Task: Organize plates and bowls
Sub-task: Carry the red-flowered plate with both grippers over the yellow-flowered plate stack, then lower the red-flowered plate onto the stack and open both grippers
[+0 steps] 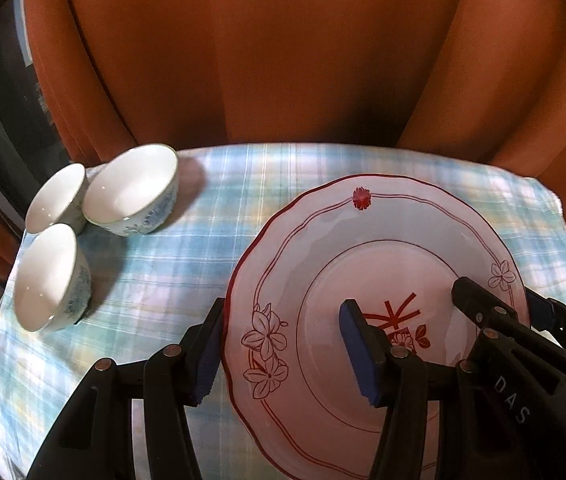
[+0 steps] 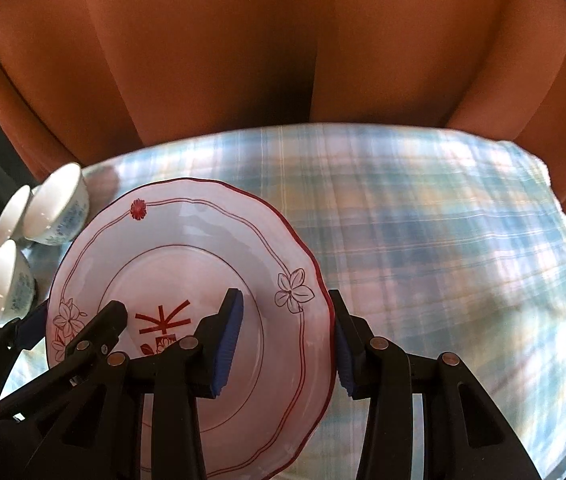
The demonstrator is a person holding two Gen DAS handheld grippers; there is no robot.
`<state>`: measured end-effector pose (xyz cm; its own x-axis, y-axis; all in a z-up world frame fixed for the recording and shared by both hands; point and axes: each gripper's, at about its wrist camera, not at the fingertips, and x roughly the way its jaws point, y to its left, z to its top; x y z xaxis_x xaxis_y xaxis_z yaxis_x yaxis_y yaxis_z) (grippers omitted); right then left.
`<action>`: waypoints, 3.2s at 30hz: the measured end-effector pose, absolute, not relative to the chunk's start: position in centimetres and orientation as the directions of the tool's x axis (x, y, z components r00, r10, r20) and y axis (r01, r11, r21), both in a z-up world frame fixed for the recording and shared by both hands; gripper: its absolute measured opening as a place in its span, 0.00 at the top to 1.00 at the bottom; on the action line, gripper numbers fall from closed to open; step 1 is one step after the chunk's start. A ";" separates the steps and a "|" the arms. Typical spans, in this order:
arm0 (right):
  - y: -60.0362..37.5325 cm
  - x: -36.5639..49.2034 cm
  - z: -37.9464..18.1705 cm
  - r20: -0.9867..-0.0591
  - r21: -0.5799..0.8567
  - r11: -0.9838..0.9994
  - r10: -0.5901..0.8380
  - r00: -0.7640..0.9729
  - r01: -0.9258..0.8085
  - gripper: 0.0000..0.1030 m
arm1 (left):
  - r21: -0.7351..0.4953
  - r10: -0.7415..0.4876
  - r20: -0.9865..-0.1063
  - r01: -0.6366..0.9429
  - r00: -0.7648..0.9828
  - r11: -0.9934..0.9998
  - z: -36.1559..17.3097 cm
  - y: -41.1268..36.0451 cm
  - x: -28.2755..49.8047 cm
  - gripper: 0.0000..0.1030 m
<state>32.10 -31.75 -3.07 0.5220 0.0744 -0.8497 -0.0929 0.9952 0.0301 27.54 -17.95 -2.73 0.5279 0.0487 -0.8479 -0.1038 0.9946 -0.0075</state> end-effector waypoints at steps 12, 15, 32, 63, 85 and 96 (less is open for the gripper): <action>-31.0 23.6 1.4 -0.821 -0.019 1.000 -0.024 0.571 0.016 0.55 | -0.054 -0.056 -0.822 0.020 0.567 0.998 0.6 -17.6 20.9 0.46; -31.2 21.4 1.5 -0.821 -0.032 0.998 -0.060 0.568 0.059 0.55 | -0.065 -0.090 -0.826 0.063 0.557 0.996 0.4 -18.0 19.7 0.46; -34.8 15.1 -3.3 -0.888 -0.058 0.997 -0.071 0.453 0.043 0.55 | -0.044 -0.069 -0.901 0.070 0.428 0.997 -4.7 -21.8 13.5 0.46; -38.6 15.8 -7.5 -0.916 0.071 0.987 0.122 0.382 -0.144 0.69 | 0.050 0.092 -0.925 -0.124 0.368 0.991 -8.3 -24.1 12.1 0.44; -35.7 15.6 -8.0 -0.918 0.044 0.969 0.136 0.374 -0.245 0.73 | 0.159 0.218 -0.916 -0.195 0.338 0.968 -8.8 -23.4 11.0 0.31; -35.6 15.3 -8.1 -0.910 0.011 0.963 0.121 0.398 -0.268 0.72 | 0.131 0.196 -0.914 -0.198 0.355 0.971 -8.9 -23.8 10.7 0.16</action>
<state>15.27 -35.64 -8.14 0.3977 0.1206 -0.9095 -0.2676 0.9635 0.0107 10.75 -23.79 -8.92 0.3553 0.1962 -0.9139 -0.1983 0.9713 0.1314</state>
